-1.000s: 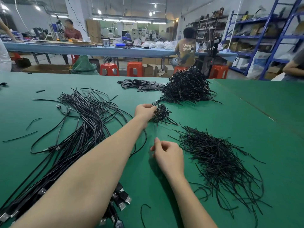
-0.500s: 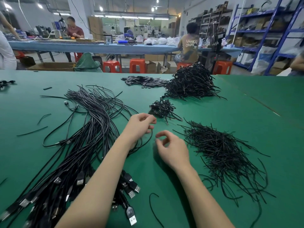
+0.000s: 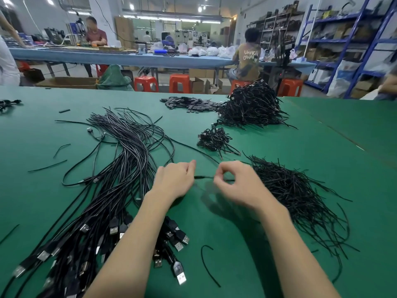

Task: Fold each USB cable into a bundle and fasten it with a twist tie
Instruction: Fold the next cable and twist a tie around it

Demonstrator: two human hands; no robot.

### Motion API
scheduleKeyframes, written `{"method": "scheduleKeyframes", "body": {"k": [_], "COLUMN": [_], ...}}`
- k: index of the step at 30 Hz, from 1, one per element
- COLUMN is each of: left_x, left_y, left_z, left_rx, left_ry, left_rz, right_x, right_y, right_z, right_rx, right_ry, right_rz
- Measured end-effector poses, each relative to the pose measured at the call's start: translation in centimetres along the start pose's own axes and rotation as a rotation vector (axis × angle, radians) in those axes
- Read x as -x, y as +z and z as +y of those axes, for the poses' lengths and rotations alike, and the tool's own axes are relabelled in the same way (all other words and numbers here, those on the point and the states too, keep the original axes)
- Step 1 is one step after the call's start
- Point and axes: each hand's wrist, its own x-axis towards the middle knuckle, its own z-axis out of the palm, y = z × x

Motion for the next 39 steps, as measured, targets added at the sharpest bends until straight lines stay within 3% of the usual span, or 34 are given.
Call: {"method": "scheduleKeyframes", "body": {"k": [5,7,9,11,14,17,22,24,28,31,33,35,39], "left_x": [-0.1,-0.2,-0.1,-0.2,-0.2,0.3,0.3,0.2,-0.1,-0.3,-0.1,0.4,1.3], "left_y": [-0.2,-0.1,-0.3,-0.8,-1.7,-2.2,-3.6,-3.9,-3.8,-4.4,-4.7,-4.9,-5.0], "left_z": [0.6,0.8,1.2,2.1,4.2,5.2,4.6,4.3,4.4,4.3,4.1,4.0,4.0], "left_rx": [-0.121,-0.073,0.134,0.599,1.13,1.315,1.784,1.845,1.87,1.929,1.97,1.977,1.752], "left_ry": [-0.063,-0.088,-0.102,-0.109,-0.089,-0.06,-0.205,-0.221,-0.193,-0.133,-0.09,-0.027,0.132], "left_rz": [0.04,0.078,0.112,0.033,-0.169,-0.153,-0.164,-0.177,-0.16,-0.174,-0.217,-0.293,-0.523], "right_x": [-0.7,-0.9,-0.9,-0.9,-0.9,-0.6,-0.2,0.0,0.5,0.9,1.1,1.0,-0.2], "right_y": [-2.6,-2.3,-1.8,-1.0,0.1,0.2,-1.8,-2.2,-2.8,-3.2,-3.1,-2.5,-2.0], "right_z": [0.0,-0.2,-0.4,-0.6,-1.2,-1.6,-1.6,-2.1,-2.7,-1.8,-1.0,-0.2,1.0], "right_rx": [-0.302,-0.399,-0.436,-0.435,-0.521,-0.519,-0.167,-0.27,-0.752,-0.8,-0.779,-0.662,-0.634], "right_ry": [0.135,0.176,0.189,0.172,0.132,0.135,0.089,0.131,0.277,0.291,0.353,0.438,0.518], "right_rz": [0.262,0.281,0.244,0.199,0.076,-0.146,-0.435,-0.484,-0.75,-0.867,-0.853,-0.724,-0.171]}}
